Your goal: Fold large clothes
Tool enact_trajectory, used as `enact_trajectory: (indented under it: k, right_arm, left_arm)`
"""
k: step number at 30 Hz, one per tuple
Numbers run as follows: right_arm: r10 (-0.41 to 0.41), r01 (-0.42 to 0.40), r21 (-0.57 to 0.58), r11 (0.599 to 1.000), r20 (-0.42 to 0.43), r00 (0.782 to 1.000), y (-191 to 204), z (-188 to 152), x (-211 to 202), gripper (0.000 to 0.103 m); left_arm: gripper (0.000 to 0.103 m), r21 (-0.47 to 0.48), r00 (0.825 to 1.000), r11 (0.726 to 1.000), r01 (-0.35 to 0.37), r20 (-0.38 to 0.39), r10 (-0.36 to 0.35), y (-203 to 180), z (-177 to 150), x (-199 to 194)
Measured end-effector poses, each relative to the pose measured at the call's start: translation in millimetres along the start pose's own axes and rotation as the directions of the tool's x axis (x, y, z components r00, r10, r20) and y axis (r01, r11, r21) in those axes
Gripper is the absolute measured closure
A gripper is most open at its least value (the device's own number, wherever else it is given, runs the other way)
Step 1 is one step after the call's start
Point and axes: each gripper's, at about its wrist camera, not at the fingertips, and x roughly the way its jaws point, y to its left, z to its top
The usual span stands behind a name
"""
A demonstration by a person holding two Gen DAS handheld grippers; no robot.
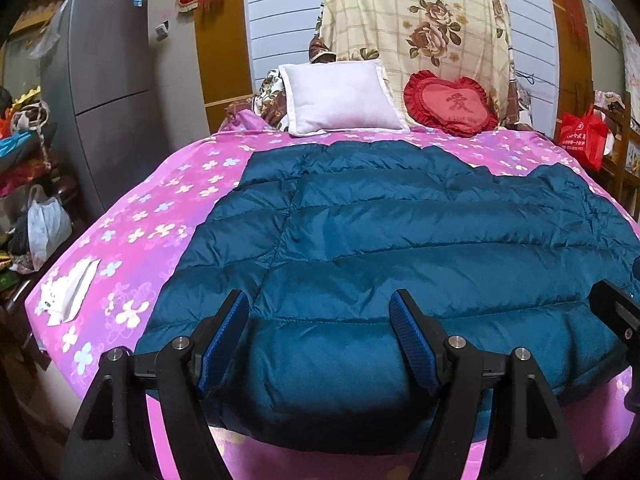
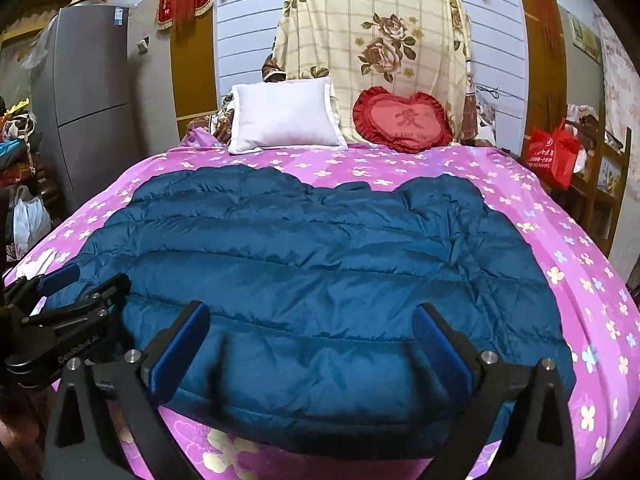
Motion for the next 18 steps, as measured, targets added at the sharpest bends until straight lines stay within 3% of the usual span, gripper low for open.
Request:
enact_trajectory:
  k: [18]
  right_arm:
    - [-0.003, 0.003, 0.02, 1.0, 0.013, 1.0, -5.9, -3.0, 6.5, 0.0]
  left_arm:
    - [0.049, -0.009, 1.0, 1.0, 0.024, 0.016, -0.024, 3.5, 3.0, 3.8]
